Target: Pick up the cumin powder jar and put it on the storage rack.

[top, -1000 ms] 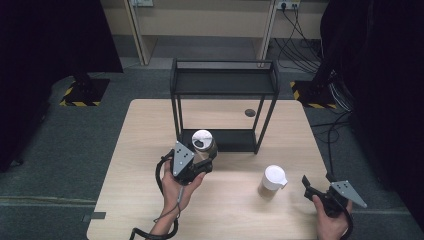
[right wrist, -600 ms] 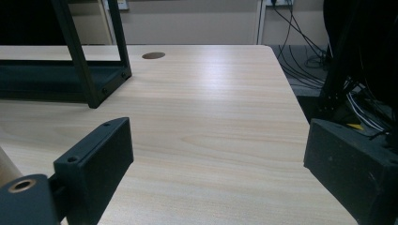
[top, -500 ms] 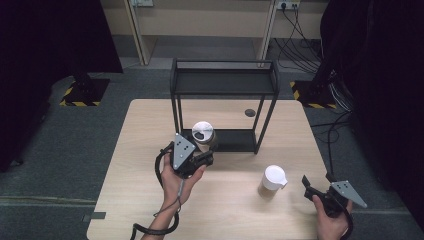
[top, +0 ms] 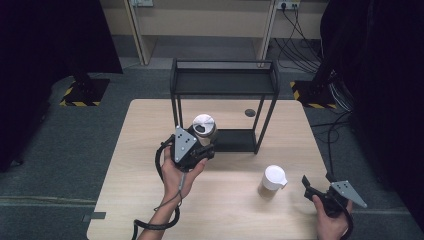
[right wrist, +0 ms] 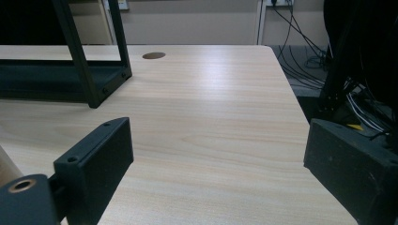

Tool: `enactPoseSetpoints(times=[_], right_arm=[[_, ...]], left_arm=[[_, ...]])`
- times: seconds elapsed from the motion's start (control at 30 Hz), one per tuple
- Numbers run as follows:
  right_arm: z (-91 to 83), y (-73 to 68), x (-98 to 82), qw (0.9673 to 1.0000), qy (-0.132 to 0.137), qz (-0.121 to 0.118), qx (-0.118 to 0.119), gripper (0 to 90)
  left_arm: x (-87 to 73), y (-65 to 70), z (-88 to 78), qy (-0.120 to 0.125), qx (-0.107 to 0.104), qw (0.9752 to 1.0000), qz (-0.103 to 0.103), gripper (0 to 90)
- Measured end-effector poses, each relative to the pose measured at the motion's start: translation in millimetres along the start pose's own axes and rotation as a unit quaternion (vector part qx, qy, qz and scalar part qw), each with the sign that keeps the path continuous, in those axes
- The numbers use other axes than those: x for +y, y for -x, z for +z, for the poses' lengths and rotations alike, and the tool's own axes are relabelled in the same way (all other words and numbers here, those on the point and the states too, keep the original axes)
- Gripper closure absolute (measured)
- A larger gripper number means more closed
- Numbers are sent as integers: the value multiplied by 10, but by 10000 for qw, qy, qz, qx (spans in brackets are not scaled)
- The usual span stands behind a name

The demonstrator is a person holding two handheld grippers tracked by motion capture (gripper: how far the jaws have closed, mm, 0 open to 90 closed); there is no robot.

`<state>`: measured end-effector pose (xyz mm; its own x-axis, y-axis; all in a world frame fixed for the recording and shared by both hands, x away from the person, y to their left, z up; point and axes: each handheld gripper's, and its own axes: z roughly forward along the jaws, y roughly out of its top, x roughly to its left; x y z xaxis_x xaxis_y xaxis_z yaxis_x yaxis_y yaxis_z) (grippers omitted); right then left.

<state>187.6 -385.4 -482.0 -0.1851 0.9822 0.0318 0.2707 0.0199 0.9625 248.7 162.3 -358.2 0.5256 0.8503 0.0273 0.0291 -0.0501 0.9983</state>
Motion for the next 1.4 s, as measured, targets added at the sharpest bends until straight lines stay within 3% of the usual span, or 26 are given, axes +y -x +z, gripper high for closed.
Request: enactPoseSetpoints(times=[1.4], right_arm=[[2,-10,6,10000,-16,-46,-6,86]], left_arm=[[682,-79,110,118,115,9997,200,309]])
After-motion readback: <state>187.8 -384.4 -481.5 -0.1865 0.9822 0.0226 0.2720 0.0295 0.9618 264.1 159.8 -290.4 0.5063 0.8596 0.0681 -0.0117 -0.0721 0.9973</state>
